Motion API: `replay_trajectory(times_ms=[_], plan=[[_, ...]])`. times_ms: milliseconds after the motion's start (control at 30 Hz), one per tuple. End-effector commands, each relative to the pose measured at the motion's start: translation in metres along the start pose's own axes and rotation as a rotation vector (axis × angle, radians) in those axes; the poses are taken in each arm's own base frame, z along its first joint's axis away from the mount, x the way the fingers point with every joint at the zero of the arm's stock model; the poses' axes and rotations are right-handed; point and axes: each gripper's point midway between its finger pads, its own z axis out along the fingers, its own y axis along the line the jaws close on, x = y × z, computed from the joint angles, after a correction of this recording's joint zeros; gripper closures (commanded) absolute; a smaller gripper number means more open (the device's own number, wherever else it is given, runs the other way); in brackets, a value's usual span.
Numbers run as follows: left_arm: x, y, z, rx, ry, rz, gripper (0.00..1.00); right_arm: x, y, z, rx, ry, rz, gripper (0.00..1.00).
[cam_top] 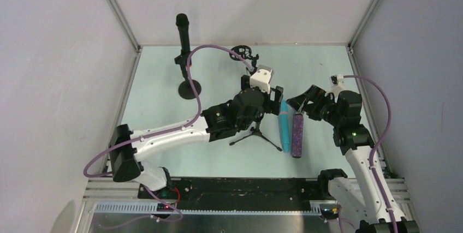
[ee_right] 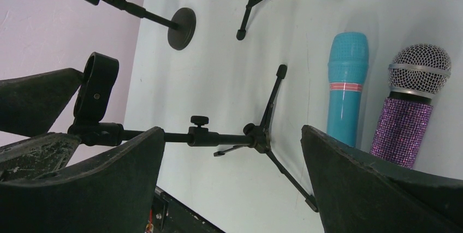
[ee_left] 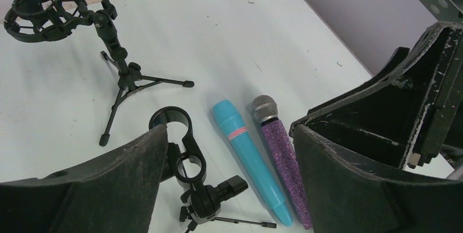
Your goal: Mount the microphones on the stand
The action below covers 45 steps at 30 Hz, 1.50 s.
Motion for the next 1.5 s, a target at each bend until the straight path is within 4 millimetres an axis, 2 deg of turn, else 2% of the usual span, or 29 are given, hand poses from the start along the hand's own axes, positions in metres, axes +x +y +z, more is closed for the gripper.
replay_trajectory(times_ms=[0, 33, 100, 267, 367, 433, 500, 633, 700, 733, 833, 867, 967, 1000, 1033, 1100, 1333, 1467], plan=[[0.012, 0.004, 0.005, -0.042, 0.039, -0.015, 0.15, -0.004, 0.002, -0.001, -0.015, -0.014, -0.024, 0.01], [0.014, 0.002, 0.005, -0.031, 0.045, -0.005, 0.24, -0.004, 0.002, -0.001, -0.015, -0.015, -0.024, 0.01], [0.017, 0.000, 0.005, -0.018, 0.054, 0.008, 0.35, -0.004, 0.002, -0.001, -0.015, -0.016, -0.025, 0.01], [0.022, -0.011, 0.003, 0.061, 0.080, 0.051, 0.51, -0.005, 0.003, 0.000, -0.020, -0.019, -0.023, 0.00], [0.021, -0.014, 0.001, 0.095, 0.084, 0.083, 0.71, -0.006, 0.004, 0.000, -0.021, -0.020, -0.022, 0.01], [0.019, -0.016, -0.001, 0.117, 0.082, 0.111, 0.79, -0.006, 0.004, 0.000, -0.024, -0.021, -0.021, 0.00], [0.017, -0.016, -0.004, 0.140, 0.078, 0.151, 0.80, -0.006, 0.005, 0.000, -0.027, -0.022, -0.022, 0.01], [0.008, -0.004, -0.011, 0.145, 0.054, 0.230, 0.82, -0.006, 0.006, -0.001, -0.032, -0.023, -0.021, 0.01], [0.000, 0.002, -0.016, 0.151, 0.034, 0.256, 0.74, -0.006, 0.007, -0.001, -0.034, -0.023, -0.023, 0.01], [-0.006, 0.008, -0.021, 0.151, 0.019, 0.265, 0.64, -0.006, 0.007, -0.001, -0.034, -0.024, -0.023, 0.01], [-0.017, 0.016, -0.029, 0.173, -0.015, 0.258, 0.48, -0.007, 0.006, -0.001, -0.032, -0.027, -0.030, 0.01], [-0.021, 0.020, -0.032, 0.188, -0.029, 0.244, 0.39, -0.007, 0.006, -0.001, -0.031, -0.027, -0.032, 0.01], [-0.029, 0.030, -0.039, 0.214, -0.057, 0.171, 0.25, -0.008, 0.004, 0.000, -0.024, -0.030, -0.044, 0.00], [-0.033, 0.035, -0.043, 0.226, -0.074, 0.148, 0.17, -0.008, 0.004, 0.000, -0.022, -0.030, -0.046, 0.01], [-0.027, 0.044, -0.041, 0.213, -0.065, 0.125, 0.09, -0.007, 0.003, 0.000, -0.019, -0.030, -0.052, 0.01], [-0.038, 0.052, -0.052, 0.218, -0.111, 0.079, 0.02, -0.008, 0.001, 0.001, -0.014, -0.030, -0.060, 0.01], [-0.053, 0.083, -0.076, 0.171, -0.221, 0.025, 0.00, -0.007, -0.005, 0.006, 0.004, -0.020, -0.063, 0.01], [-0.061, 0.110, -0.088, 0.084, -0.274, 0.098, 0.00, -0.003, -0.009, 0.011, 0.019, 0.002, -0.059, 0.01]])
